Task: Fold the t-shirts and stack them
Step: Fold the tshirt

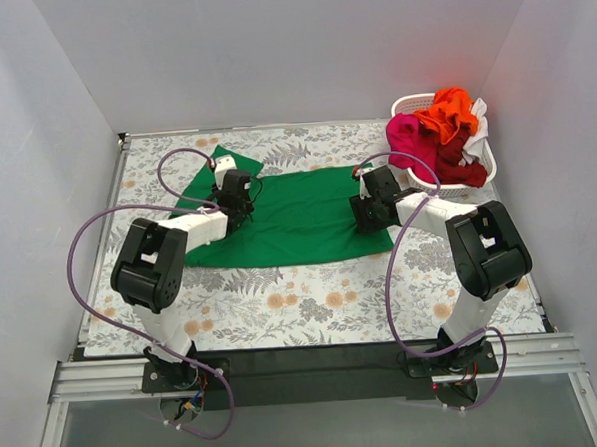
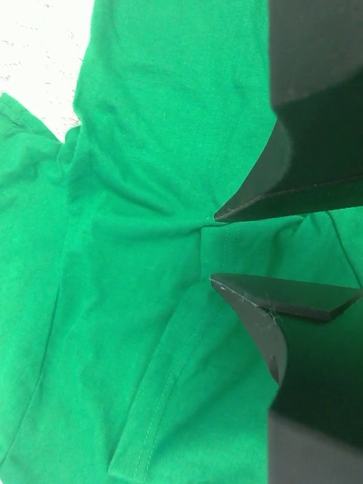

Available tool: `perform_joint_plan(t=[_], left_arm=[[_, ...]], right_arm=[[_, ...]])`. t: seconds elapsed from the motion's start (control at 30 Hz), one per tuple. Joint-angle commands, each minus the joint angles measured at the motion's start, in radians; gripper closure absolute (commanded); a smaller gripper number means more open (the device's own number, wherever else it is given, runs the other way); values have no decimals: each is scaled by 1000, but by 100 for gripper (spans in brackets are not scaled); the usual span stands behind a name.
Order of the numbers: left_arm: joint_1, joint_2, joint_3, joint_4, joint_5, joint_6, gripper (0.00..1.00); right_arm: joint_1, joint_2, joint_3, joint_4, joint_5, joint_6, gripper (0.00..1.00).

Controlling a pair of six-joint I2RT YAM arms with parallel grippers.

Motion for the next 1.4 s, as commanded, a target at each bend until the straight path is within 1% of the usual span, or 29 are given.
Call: perform_joint_plan(t=[0.0, 0.33, 0.67, 0.83, 0.87, 0.9, 0.93, 1.17, 1.37], left_arm=[[2, 15, 44, -29, 8, 12, 69], [2, 83, 98, -50, 8, 28, 71], [2, 111, 107, -61, 2, 24, 74], [1, 97, 103, -63, -2, 18, 85], [2, 92, 101, -61, -2, 16, 91], [2, 89, 101, -61, 0, 15, 99], [2, 86, 101, -61, 2, 15, 100], [1, 80, 135, -63, -3, 31, 100], [2, 92, 162, -18, 46, 70, 100]], right_arm=[[4, -5, -28, -66, -9, 8, 57], [5, -4, -27, -66, -6, 8, 57], [5, -4, -28, -66, -4, 8, 57], [4, -2, -27, -66, -2, 9, 57], [5, -2, -25, -66, -3, 8, 57], [5, -4, -25, -66, -1, 8, 57], [4, -2, -25, -66, -4, 8, 57], [4, -4, -27, -66, -4, 8, 57], [5, -1, -25, -66, -3, 6, 57]])
